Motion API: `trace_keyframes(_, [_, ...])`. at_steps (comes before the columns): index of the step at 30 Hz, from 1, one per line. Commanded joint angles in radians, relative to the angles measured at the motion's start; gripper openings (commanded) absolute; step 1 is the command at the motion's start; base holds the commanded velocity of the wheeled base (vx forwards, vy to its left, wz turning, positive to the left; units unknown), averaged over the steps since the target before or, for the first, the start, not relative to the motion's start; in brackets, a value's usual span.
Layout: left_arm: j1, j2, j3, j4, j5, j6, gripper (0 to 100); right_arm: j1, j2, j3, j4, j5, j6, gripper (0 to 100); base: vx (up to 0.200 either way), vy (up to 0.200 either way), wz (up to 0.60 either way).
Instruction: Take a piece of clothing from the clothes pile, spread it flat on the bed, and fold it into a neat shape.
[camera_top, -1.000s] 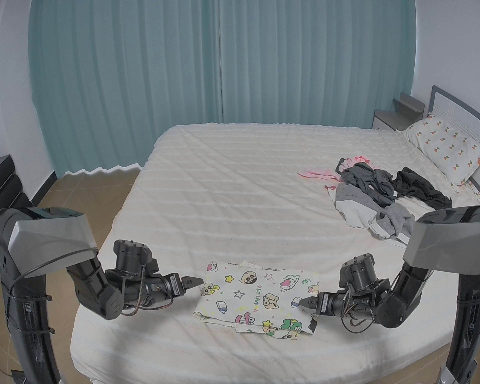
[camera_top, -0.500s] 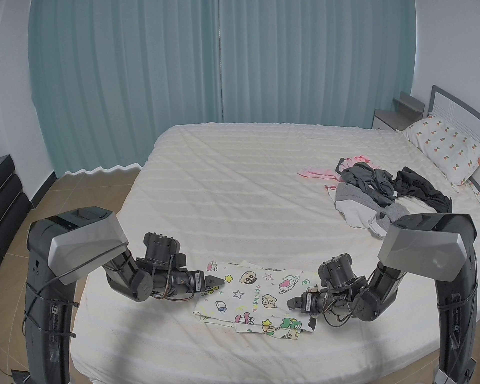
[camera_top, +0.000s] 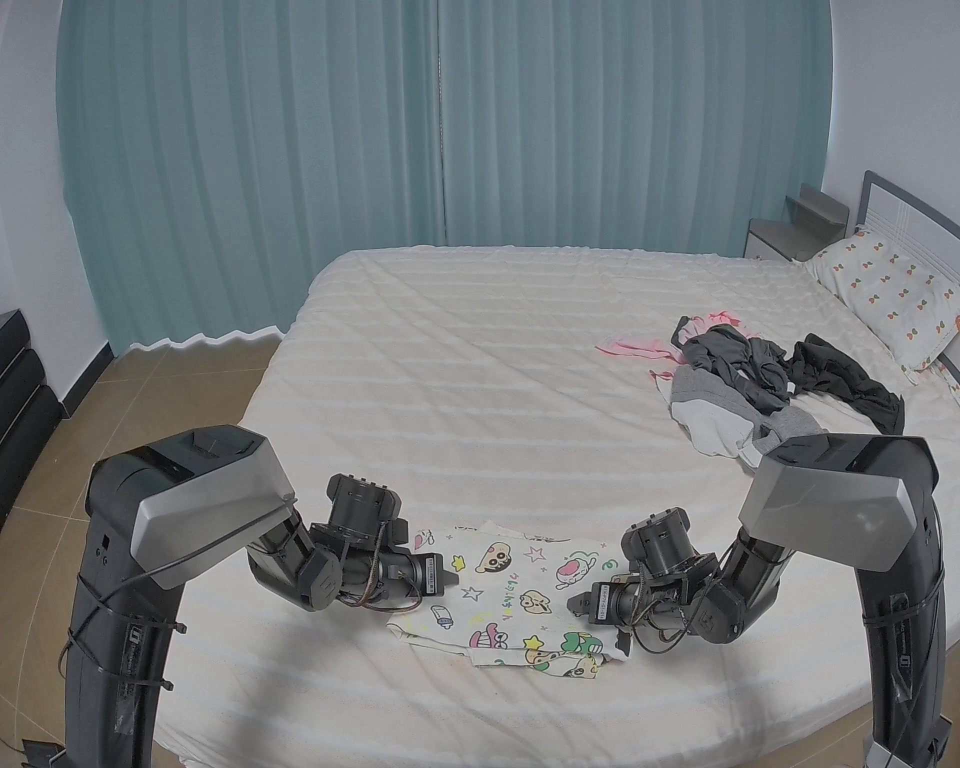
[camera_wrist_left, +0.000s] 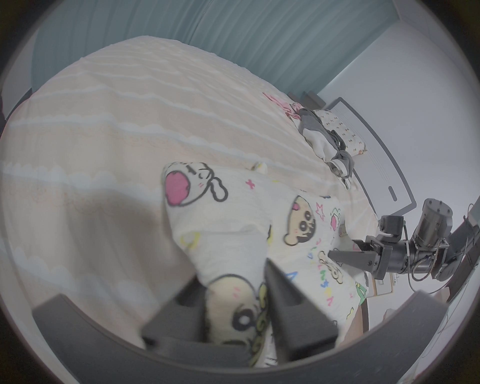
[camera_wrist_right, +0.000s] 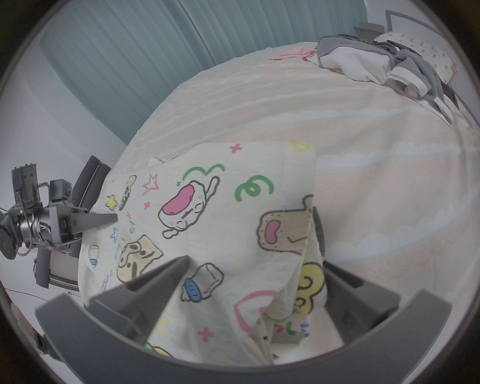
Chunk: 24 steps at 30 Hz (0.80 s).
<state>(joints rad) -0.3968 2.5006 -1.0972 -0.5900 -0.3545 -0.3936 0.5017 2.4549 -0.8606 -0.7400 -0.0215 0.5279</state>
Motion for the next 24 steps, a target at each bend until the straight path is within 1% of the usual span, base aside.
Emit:
trace_keyframes(1, [-0.005, -0.031, 0.023, -0.001, 0.000, -0.001, 0, 0.023, 0.001, -0.003, -0.015, 0.000, 0.011, 0, 0.000, 0.000, 0.00])
trace_keyframes(3, [-0.010, -0.043, 0.039, -0.004, 0.000, -0.002, 0, 0.029, -0.001, -0.003, -0.016, 0.000, 0.027, 0, 0.000, 0.000, 0.00])
trace_keyframes(5, [-0.013, -0.075, 0.065, -0.005, 0.000, -0.004, 0, 0.031, -0.007, 0.002, -0.018, 0.002, 0.064, 0, 0.000, 0.000, 0.00])
trace_keyframes(7, [-0.013, -0.089, 0.077, -0.005, 0.000, -0.007, 0, 0.029, -0.011, 0.003, -0.018, 0.003, 0.078, 0, 0.000, 0.000, 0.00])
trace_keyframes(10, [-0.016, -0.126, 0.097, -0.007, 0.000, -0.040, 0, 0.028, -0.022, 0.011, -0.021, 0.008, 0.101, 0, 0.000, 0.000, 0.00])
trace_keyframes(12, [-0.019, -0.146, 0.105, -0.007, 0.000, -0.060, 0, 0.028, -0.022, 0.015, -0.041, 0.008, 0.104, 0, 0.000, 0.000, 0.00])
trace_keyframes(13, [-0.020, -0.163, 0.115, -0.007, 0.002, -0.087, 0, 0.028, -0.020, 0.031, -0.084, 0.006, 0.107, 0, 0.000, 0.000, 0.00])
trace_keyframes(14, [-0.022, -0.163, 0.117, -0.007, 0.002, -0.088, 0, 0.028, -0.020, 0.032, -0.088, 0.006, 0.109, 0, 0.000, 0.000, 0.00])
trace_keyframes(17, [-0.039, -0.190, 0.138, -0.008, 0.005, -0.139, 0, 0.028, -0.019, 0.072, -0.199, 0.006, 0.129, 0, 0.000, 0.000, 0.00])
trace_keyframes(20, [-0.042, -0.206, 0.149, -0.005, 0.006, -0.148, 0, 0.028, -0.020, 0.092, -0.236, 0.006, 0.132, 0, 0.000, 0.000, 0.00])
trace_keyframes(24, [-0.047, -0.218, 0.169, -0.008, 0.008, -0.148, 0, 0.026, -0.024, 0.103, -0.237, 0.008, 0.139, 0, 0.000, 0.000, 0.00])
